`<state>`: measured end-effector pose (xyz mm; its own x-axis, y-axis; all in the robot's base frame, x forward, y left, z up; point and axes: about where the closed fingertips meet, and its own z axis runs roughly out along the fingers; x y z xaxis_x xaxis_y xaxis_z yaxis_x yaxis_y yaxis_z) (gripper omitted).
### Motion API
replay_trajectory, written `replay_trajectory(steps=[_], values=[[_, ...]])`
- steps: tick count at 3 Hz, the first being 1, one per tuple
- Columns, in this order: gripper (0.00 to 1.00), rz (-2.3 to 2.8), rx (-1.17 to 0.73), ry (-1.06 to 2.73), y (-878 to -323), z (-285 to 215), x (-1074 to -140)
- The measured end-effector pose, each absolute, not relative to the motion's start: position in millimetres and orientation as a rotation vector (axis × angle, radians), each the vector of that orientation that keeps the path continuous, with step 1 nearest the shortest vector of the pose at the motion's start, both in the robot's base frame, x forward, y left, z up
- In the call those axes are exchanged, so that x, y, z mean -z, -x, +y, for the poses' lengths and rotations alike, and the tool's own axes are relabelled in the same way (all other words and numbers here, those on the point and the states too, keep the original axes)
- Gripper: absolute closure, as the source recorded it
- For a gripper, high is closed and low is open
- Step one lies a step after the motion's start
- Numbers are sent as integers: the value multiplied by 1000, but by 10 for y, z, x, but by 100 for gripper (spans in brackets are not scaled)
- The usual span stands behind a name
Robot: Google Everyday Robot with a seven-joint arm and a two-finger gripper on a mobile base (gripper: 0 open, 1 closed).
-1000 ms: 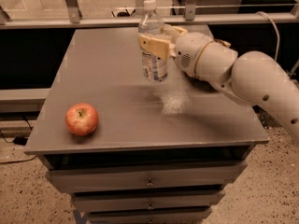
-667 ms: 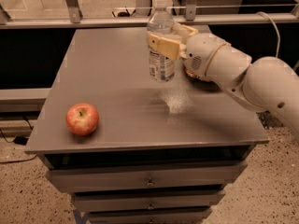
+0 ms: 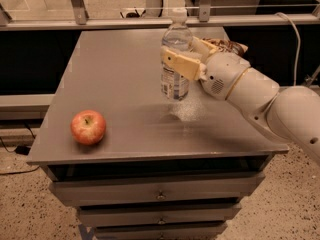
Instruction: Place blue plastic bottle upright
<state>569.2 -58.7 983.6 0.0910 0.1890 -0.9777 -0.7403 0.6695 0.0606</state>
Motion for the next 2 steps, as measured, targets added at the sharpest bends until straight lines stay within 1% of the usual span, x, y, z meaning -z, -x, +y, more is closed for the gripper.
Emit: replay_trajectory(steps=[2], values=[[100,1318,-739,583,-5393,-550,-9606]])
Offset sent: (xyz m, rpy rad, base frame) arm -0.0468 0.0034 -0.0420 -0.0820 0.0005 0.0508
